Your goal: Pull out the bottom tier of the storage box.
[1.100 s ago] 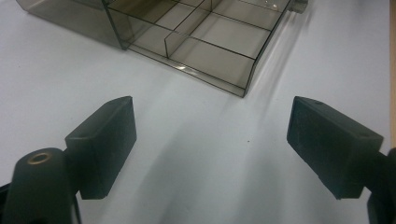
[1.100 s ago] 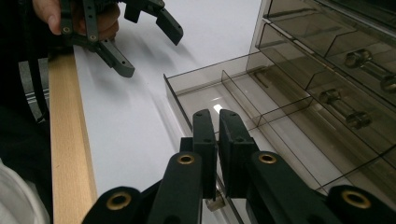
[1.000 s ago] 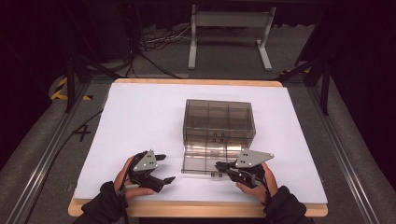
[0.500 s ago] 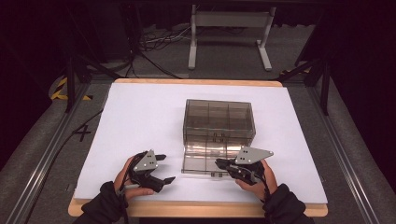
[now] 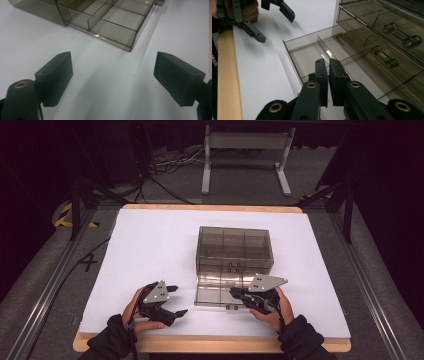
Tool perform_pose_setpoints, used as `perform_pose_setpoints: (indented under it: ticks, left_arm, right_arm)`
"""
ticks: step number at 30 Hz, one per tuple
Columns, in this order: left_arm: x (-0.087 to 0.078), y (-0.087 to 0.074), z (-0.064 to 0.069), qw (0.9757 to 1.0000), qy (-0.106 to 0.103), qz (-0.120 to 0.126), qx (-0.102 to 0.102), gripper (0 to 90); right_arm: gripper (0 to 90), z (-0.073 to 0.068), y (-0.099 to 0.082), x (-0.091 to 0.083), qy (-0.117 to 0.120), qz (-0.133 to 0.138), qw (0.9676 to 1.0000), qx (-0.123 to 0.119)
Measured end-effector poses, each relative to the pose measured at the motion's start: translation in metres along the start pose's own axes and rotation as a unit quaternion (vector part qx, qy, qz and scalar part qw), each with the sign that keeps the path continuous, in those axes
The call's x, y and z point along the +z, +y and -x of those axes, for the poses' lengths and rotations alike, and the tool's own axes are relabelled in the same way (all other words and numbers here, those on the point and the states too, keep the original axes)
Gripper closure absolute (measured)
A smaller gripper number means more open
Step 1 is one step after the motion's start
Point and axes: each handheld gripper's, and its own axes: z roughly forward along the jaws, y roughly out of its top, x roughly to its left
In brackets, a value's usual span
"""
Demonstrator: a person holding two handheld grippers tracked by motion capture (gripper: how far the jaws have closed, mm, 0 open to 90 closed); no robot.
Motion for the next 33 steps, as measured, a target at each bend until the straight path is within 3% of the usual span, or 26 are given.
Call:
perform_pose_setpoints:
  ticks: [14,33]
  left_arm:
    - [0.001,0.0,0.0,1.0,-0.001,0.0,0.0,16.2]
    - [0.001,0.0,0.001,1.0,-0.002,-0.002,0.0,16.2]
  right_arm:
    - [86.2,0.002,-0.008,0.015,-0.004,-0.046,0.9988,0.017]
    - [85.3,0.003,-0.012,0.019,-0.008,-0.057,0.9981,0.024]
